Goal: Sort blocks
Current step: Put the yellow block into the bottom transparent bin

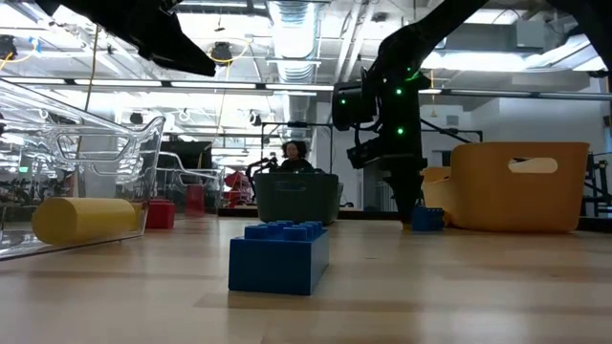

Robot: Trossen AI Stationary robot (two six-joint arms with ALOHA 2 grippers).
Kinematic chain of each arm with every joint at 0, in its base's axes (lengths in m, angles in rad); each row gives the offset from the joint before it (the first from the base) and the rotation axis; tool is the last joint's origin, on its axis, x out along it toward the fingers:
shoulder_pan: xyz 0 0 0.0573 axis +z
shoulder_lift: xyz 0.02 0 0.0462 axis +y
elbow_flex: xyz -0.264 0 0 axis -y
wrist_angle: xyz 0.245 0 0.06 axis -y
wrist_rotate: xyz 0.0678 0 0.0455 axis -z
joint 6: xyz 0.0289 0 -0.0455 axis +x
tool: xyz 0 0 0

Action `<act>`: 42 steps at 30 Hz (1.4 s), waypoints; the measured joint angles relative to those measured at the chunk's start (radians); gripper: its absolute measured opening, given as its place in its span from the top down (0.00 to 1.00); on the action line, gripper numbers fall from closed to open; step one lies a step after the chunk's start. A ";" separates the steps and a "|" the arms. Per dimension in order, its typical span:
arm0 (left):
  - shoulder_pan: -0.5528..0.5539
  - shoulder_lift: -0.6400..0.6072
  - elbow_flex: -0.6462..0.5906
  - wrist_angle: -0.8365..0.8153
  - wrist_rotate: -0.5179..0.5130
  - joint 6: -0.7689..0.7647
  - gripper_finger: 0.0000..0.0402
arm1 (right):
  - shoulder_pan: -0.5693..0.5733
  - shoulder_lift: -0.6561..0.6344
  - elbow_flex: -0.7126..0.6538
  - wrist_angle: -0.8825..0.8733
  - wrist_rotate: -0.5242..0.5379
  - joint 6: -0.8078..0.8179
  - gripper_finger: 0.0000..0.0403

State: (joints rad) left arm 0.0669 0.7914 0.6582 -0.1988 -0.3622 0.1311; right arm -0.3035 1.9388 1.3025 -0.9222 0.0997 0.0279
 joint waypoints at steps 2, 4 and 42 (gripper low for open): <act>0.000 0.000 0.000 0.015 0.000 0.004 0.38 | 0.000 0.000 0.000 -0.001 0.000 -0.003 0.58; 0.000 0.000 0.000 0.026 0.000 0.004 0.38 | 0.001 0.000 0.000 -0.001 -0.005 -0.003 0.68; -0.060 -0.110 0.002 0.060 0.003 0.013 0.38 | 0.387 -0.148 0.242 0.442 -0.179 -0.064 0.78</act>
State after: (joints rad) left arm 0.0074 0.6811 0.6600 -0.1391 -0.3591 0.1438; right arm 0.0833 1.7913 1.5450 -0.4799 -0.0795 -0.0356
